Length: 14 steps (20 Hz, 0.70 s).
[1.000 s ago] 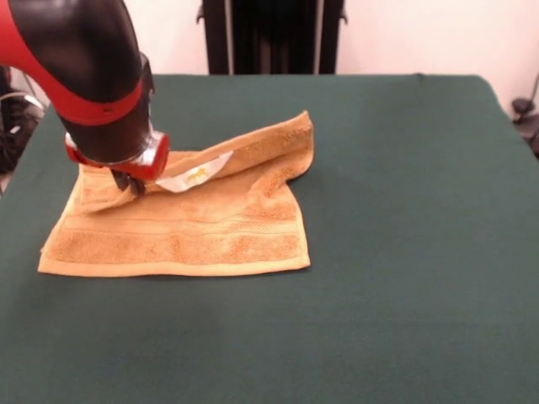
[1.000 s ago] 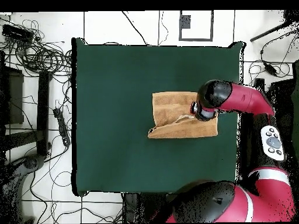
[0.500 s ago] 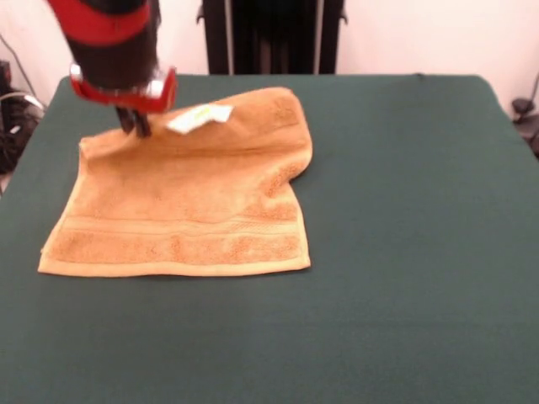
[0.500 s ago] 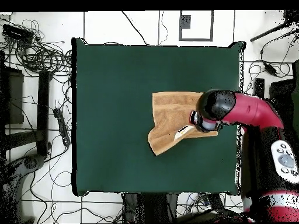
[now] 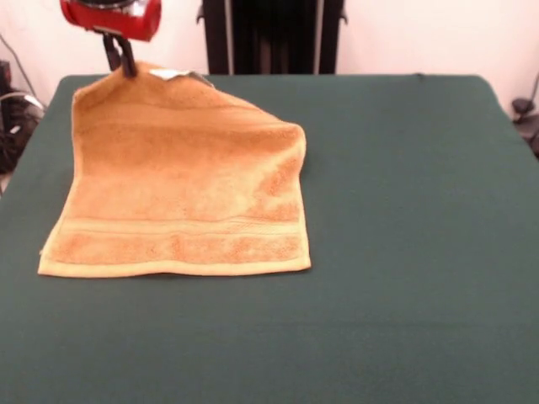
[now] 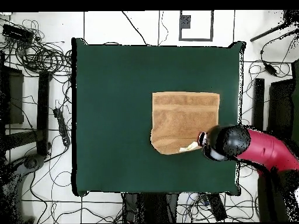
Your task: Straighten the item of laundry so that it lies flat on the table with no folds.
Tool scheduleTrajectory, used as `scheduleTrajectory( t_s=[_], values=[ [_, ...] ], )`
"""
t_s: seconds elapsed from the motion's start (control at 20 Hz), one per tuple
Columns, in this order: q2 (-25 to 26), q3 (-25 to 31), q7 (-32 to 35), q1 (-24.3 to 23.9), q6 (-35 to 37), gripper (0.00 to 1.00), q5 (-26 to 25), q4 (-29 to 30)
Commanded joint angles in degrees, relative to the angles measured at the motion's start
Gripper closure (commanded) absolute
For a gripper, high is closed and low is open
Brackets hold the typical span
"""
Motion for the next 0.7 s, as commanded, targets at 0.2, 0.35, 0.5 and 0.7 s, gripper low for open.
scheduleTrajectory(
  t_s=[0.2,0.35,0.5,0.7],
  values=[
    [1.7,8.5,-11.1,-5.2,-10.0,1.00,-5.9,17.1],
    [1.7,9.1,-10.3,-5.2,-9.9,1.00,-7.5,17.1],
    [1.6,9.4,-9.6,-5.1,-10.0,1.00,-8.7,17.1],
    [1.7,10.0,-9.0,-5.1,-9.5,1.00,-9.6,16.8]
  ],
)
